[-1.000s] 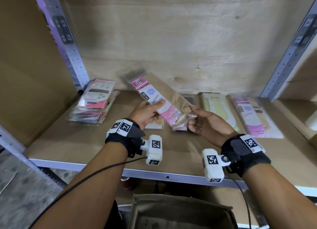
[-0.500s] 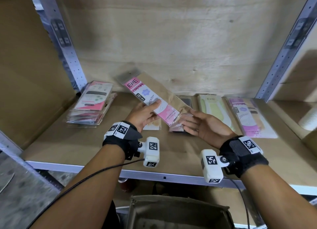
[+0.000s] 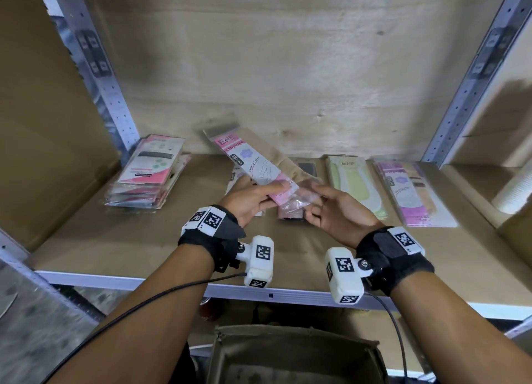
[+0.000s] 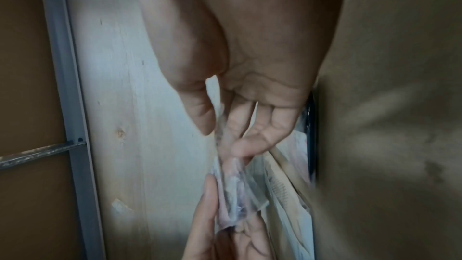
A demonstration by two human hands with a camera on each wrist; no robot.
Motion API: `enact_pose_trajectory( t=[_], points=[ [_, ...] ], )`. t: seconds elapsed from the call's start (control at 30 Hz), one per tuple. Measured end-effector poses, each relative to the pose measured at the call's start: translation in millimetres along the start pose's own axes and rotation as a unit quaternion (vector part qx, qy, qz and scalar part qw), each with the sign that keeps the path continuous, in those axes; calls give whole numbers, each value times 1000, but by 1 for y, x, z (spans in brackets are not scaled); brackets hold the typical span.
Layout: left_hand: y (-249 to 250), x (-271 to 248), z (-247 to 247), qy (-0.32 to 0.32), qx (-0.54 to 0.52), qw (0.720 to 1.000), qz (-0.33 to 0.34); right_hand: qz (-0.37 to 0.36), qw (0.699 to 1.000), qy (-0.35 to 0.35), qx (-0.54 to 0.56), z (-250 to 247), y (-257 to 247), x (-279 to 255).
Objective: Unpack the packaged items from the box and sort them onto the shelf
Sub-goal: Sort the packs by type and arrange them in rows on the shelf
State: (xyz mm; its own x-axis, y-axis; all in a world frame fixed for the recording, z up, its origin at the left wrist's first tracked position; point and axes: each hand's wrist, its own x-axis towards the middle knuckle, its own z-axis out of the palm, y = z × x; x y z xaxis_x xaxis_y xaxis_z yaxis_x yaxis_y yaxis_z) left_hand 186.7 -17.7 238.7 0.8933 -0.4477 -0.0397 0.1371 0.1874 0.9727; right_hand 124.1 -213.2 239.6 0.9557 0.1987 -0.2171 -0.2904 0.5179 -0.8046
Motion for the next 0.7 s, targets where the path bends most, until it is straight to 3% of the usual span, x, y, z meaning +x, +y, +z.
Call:
enact_pose_trajectory(
  t=[0.1, 0.33, 0.57, 0.7],
  points=[
    [-2, 4, 2, 29, 13, 999, 12, -20, 998, 62, -8, -6, 0, 3],
    [-1, 6, 12, 63, 3, 998, 2, -58, 989, 114, -70, -15, -1, 0],
    [0, 6, 20, 49, 16, 999, -12, -66, 976, 154, -139, -20, -3, -3],
    [0, 4, 21, 33, 51, 998, -22, -51, 984, 155, -65, -21, -6, -4]
  ],
)
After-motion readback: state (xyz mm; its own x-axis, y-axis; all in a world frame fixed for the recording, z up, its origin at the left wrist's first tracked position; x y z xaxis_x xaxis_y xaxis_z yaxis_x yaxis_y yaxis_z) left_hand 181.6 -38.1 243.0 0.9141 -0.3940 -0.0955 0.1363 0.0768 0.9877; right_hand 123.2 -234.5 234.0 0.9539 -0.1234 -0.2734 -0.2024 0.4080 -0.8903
